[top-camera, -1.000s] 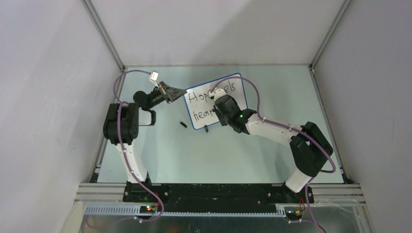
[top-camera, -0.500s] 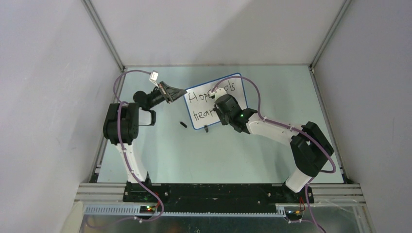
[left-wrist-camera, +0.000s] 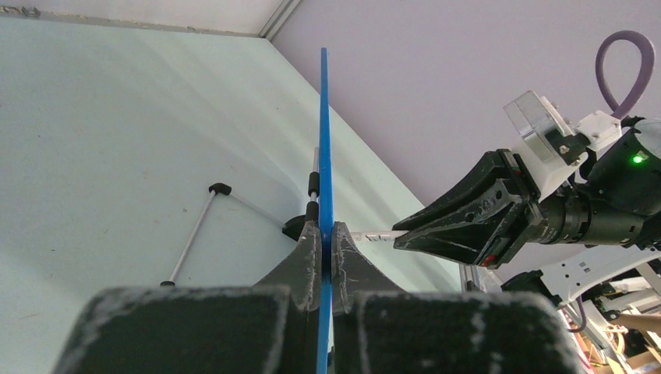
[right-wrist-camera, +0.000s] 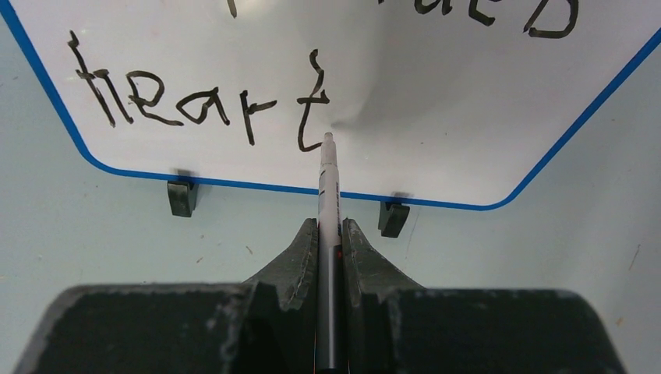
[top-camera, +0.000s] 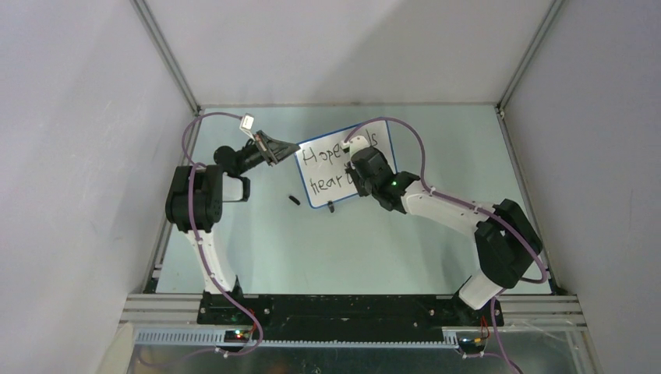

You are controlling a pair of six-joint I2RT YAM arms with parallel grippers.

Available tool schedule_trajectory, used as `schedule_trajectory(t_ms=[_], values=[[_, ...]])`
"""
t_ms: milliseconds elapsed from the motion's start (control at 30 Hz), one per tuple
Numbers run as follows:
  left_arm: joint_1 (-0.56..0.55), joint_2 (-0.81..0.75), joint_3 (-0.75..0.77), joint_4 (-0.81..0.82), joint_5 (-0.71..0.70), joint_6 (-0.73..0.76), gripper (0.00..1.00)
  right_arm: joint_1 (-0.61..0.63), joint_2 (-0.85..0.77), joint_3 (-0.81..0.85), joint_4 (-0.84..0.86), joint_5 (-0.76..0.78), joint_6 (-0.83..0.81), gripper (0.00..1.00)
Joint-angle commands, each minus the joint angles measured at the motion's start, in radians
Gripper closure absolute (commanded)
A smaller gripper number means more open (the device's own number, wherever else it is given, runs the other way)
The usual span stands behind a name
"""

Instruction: Write a sentence on the whiteboard

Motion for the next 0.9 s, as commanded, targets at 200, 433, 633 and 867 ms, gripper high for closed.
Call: schedule_trajectory(t_ms=[200,433,633,867], values=[[-0.014,-0.005,0.011,0.049,0.032,0.003,1.00,-0.037,-0.036,0.038,0.046,-0.013,0.005,1.00],[-0.014,-0.005,0.011,0.048,0.031,0.003,1.00,-0.066,-0.032,0.038,0.049,-0.016,0.016,1.00],[-0.014,-0.005,0.010,0.048,0.032,0.004,1.00,-0.071,-0.014,0.052,0.049,-0.009,0.017,1.00],[-0.014,-0.004,0.010,0.049,0.031,0.004,1.00,-0.071,0.004,0.073,0.050,-0.004,0.014,1.00]])
